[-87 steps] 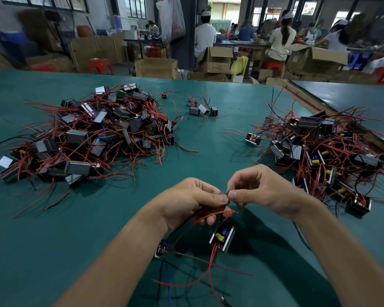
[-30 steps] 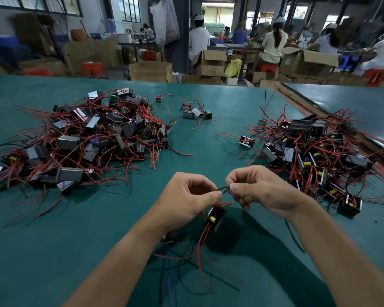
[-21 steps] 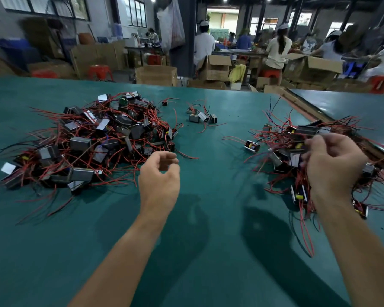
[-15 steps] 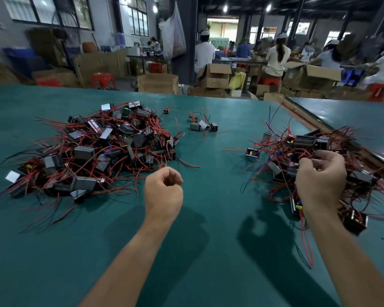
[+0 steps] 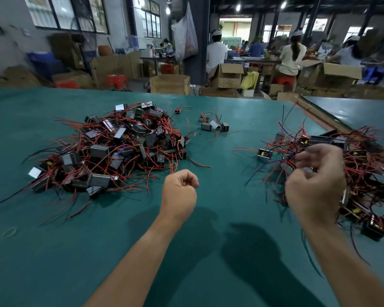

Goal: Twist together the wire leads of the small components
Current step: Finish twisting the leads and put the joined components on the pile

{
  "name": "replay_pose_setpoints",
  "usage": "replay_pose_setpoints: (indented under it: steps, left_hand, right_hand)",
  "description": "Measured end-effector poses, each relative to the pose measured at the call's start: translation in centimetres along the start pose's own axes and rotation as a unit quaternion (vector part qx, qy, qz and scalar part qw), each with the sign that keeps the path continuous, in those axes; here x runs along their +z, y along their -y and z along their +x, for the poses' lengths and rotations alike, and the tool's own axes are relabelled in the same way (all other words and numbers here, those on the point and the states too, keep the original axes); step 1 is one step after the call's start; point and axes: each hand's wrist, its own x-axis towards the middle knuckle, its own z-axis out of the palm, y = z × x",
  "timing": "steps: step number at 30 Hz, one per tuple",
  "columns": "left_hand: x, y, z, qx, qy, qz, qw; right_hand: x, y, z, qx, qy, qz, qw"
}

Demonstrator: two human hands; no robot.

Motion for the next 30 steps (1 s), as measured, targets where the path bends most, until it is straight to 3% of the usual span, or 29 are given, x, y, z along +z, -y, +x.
replay_pose_setpoints:
  steps: [3,6,9,15,18,20,22,25,30]
  left_hand:
    - [0.2,1.0,0.3,-0.018,0.009,0.06,0.998]
    - [0.2,1.4,0.3,-0.029,0.026,0.083,0.996]
    - [0.0,0.9,0.1,-0.005,0.014,0.095,0.995]
    - [-4.1,-3.8,2.4,0.06,-0.132,0.133,0.981]
    - [-8.3,-6.2,4.8,0.072,-0.192,0.27,0.941]
    - [-11.3,-6.4,6.4,0.032,-0.168,0.428,0.887]
    - [-13.5,-5.5,7.5,-0.068,-0.096,0.494,0.861]
    - [-14.8,-2.9,8.3,-0.128,-0.017,0.466,0.875]
    - [-13.6,-1.1,9.3,-0.072,-0.052,0.41,0.908]
  right_hand:
    - [0.9,-0.7,-1.4,-0.022,0.155,-0.016,0.988]
    - [1.6,-0.9,-2.8,-0.026,0.324,-0.03,0.945]
    - [1.7,-1.2,-3.5,-0.029,0.416,-0.061,0.907]
    - [1.6,-1.7,-2.8,-0.005,0.44,-0.057,0.896]
    - [1.7,-1.5,-2.8,-0.005,0.432,-0.055,0.9]
    - [1.7,-1.4,-2.9,0.0,0.436,-0.062,0.898]
    - [1.7,-1.4,-3.1,0.007,0.452,-0.074,0.889]
    - [1.7,-1.3,-3.3,0.007,0.471,-0.086,0.878]
    - [1.8,-1.4,-3.2,0.01,0.494,-0.095,0.864]
